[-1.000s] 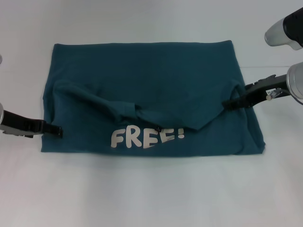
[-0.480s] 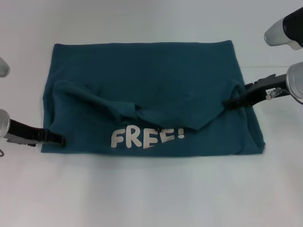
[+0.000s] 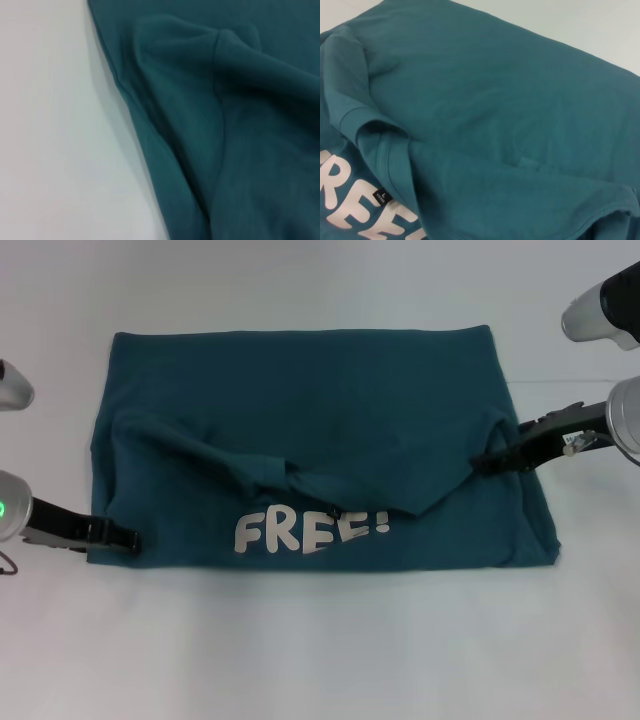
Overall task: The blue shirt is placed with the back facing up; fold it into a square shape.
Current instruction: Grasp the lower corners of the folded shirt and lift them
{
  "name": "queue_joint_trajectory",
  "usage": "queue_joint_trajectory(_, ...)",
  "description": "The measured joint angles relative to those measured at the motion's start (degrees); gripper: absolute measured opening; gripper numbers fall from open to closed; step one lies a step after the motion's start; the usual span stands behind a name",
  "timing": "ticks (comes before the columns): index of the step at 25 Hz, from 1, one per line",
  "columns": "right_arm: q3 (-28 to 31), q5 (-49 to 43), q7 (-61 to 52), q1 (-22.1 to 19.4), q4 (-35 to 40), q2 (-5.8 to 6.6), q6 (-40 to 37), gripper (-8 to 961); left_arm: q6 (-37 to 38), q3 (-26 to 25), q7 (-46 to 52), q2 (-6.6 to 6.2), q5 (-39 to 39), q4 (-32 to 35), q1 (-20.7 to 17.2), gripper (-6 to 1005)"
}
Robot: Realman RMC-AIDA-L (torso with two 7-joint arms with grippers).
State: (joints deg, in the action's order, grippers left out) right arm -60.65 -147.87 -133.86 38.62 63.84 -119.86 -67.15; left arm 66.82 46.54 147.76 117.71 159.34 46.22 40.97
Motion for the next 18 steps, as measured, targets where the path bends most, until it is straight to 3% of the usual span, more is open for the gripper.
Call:
queue_joint_trajectory(3,0.03,0.06,0.0,-0.31,0.21,-0.1,-0.16,918,-0.46,0.78,-0.05,0.09,0.34,-0.54,0.23,891)
queue_joint_trajectory(9,0.34,0.16,0.0,-0.76,0.24,-0.11,-0.17,917,-1.6,2.35,-0.06,0.58,0.79,-0.29,0.03,682)
queue_joint_trajectory(12,0.47,0.28,-0.05,-0.91,0.26,-0.11,-0.18,917,-1.94,2.97,-0.12,0.76,0.86,0.05,-0.2,437)
queue_joint_trajectory(18,0.58,0.24,-2.4,-1.46,0.57,-0.04,-1.48,916,-2.16,3.93,-0.37,1.04,0.92,0.4,-0.13,217)
